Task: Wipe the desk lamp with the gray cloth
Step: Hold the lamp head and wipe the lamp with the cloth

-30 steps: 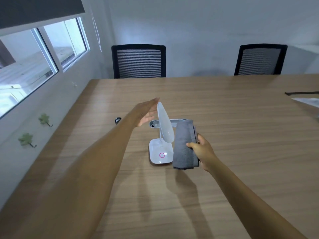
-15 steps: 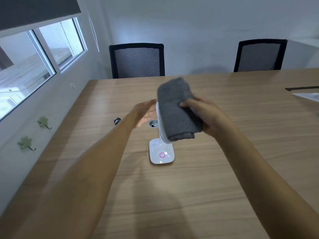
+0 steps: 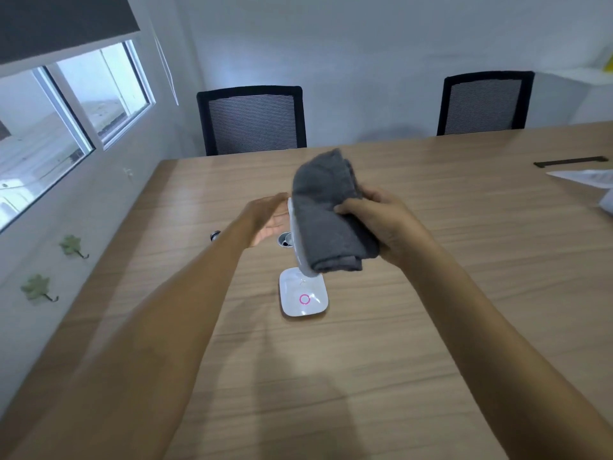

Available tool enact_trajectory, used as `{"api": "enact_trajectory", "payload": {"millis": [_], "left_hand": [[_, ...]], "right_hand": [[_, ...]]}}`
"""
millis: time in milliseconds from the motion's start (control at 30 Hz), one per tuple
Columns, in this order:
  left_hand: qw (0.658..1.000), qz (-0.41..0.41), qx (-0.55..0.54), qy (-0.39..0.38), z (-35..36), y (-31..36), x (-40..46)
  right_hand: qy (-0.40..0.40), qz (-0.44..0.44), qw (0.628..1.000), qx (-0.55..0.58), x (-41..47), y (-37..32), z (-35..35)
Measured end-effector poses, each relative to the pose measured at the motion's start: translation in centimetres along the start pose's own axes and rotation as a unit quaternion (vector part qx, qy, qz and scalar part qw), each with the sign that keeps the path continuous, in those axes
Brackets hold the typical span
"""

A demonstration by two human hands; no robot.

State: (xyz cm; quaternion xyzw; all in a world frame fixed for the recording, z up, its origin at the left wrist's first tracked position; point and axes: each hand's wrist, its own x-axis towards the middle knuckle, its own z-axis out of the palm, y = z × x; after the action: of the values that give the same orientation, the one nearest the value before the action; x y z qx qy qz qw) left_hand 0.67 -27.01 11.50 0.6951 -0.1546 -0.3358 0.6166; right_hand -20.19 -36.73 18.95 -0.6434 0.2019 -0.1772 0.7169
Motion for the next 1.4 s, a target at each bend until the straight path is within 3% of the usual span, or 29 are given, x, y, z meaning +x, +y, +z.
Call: {"api": "enact_trajectory", "payload": {"millis": [100,267,333,433,533,667,767,867,967,1067,1233,1300,1400], "left_hand": [[1.0,0.002,0.03,-0.006,0.1,0.2,0.0],[1.0,0.003,-0.017,0.013,-0.1,0.0,-0.5],[1.0,0.001,-0.019,0.012,0.0,0.0,-0.6],[1.0,0.005,-0.022,0.015,0.1,0.1,-0.7],[1.0,0.004,-0.013,0.013,0.1,0.0,-0.7],[1.0,-0.003,-0.009,0.024,0.0,0.3,-0.9],[1.0,-0.006,-0.005,0.027,0.0,0.3,-0.9],[1.0,0.0,-0.011,0.026,-0.1,0.2,-0.8],[1.0,0.001,0.012,0.011,0.2,0.3,-0.7],[1.0,-0.005,0.016,0.024,0.2,0.5,-0.8],[1.0,-0.009,-0.009,0.023,0.0,0.4,-1.2],[1.0,-0.009,-0.006,0.022,0.1,0.5,-1.2],[1.0,-0.009,-0.006,0.029,0.1,0.5,-1.2]], "right_hand": [[-0.015,0.001,0.996,-0.092,-0.4,1.3,1.3],[0.126,-0.017,0.974,-0.186,0.3,1.8,-1.4],[0.149,-0.01,0.977,-0.152,0.4,1.4,-2.0],[0.071,0.009,0.997,-0.019,0.2,1.3,-0.9],[0.012,0.009,0.998,-0.063,-0.2,2.2,0.3],[0.103,-0.001,0.982,-0.16,0.3,2.5,-0.8],[0.156,-0.005,0.977,-0.144,0.6,2.0,-2.0],[0.077,-0.009,0.997,-0.015,0.5,1.4,-1.4],[-0.02,0.0,0.999,-0.044,0.0,1.8,0.1],[0.011,-0.016,0.989,-0.145,0.3,2.6,0.2],[0.137,-0.014,0.979,-0.15,1.2,2.5,-2.0],[0.112,-0.003,0.991,-0.072,1.3,2.3,-2.2],[0.013,0.028,0.999,-0.012,1.0,2.5,-1.6]]}}
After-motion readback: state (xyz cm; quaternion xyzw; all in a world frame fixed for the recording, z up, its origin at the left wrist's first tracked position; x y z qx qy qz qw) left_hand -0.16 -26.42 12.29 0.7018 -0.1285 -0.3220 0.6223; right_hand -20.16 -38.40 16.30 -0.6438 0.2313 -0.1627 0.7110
